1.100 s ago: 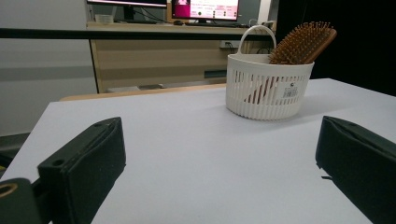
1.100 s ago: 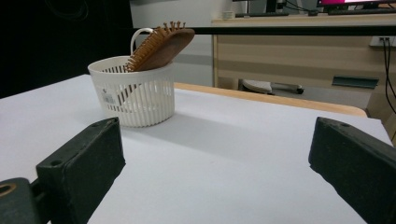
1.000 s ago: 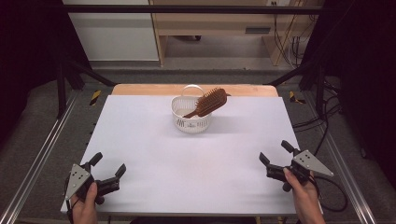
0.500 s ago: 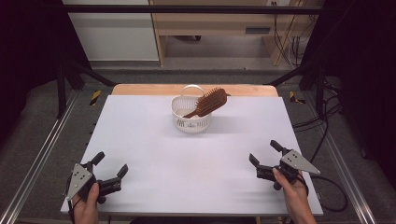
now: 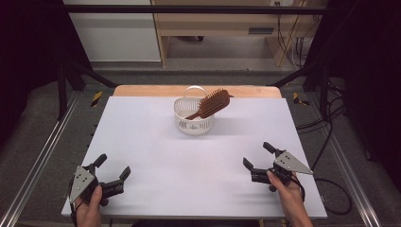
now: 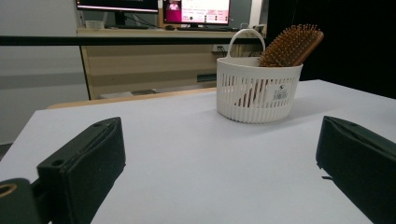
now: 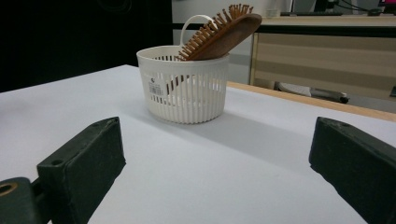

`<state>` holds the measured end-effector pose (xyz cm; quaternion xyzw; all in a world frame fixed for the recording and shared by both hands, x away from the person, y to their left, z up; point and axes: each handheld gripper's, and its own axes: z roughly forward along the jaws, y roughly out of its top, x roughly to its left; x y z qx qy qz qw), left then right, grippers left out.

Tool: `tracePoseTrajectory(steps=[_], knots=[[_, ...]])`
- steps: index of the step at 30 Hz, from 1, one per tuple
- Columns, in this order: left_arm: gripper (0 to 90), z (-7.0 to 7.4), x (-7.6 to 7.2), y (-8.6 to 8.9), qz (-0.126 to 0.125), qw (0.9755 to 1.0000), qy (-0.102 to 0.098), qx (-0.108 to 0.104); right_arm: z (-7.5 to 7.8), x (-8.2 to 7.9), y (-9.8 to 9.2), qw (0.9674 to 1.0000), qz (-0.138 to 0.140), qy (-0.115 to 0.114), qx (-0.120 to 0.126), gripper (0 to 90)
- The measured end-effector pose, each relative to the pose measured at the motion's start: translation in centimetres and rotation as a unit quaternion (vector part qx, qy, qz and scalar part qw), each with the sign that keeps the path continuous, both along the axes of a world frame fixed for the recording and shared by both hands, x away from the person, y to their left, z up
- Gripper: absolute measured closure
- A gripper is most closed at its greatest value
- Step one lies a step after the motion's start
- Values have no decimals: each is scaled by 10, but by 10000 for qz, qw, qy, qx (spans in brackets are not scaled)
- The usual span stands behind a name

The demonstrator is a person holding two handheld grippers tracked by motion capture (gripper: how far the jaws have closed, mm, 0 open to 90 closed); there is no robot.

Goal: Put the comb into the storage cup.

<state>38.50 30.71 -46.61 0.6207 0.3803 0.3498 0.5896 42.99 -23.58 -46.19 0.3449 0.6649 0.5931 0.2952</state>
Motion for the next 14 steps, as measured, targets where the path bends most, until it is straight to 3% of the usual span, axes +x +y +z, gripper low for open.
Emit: tracePoseTrajectory(steps=[4, 7, 10, 14], knots=[[12, 2, -2, -2, -50, 9999, -137, -12, -1, 1, 2, 9999, 96, 41, 44, 34], [12, 3, -3, -4, -95, 9997, -202, -49, 0, 3, 2, 9996, 143, 63, 218, 35], [11, 4, -3, -5, -160, 9993, -230, -233, 1, 5, 4, 9993, 202, 61, 317, 35], [10, 4, -2, -4, -145, 9995, -199, -197, 0, 8, 7, 9991, 198, 138, 355, 37]])
